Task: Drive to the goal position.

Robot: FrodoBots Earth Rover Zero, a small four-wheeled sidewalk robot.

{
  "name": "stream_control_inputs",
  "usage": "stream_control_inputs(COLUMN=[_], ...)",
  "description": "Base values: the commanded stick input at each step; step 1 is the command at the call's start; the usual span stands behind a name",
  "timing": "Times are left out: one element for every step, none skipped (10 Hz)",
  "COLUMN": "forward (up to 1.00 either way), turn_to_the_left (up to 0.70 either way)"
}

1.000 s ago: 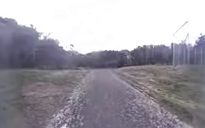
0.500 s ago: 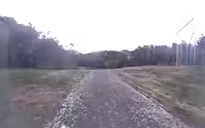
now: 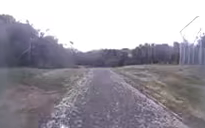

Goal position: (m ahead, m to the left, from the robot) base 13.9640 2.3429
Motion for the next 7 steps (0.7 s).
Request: stream_control_inputs(forward=[0.70, 0.70, 0.70, 0.70, 0.70, 0.70, 0.70], turn_to_the_left=[-0.11, -0.05, -0.01, -0.06, -0.10, 0.00, 0.00])
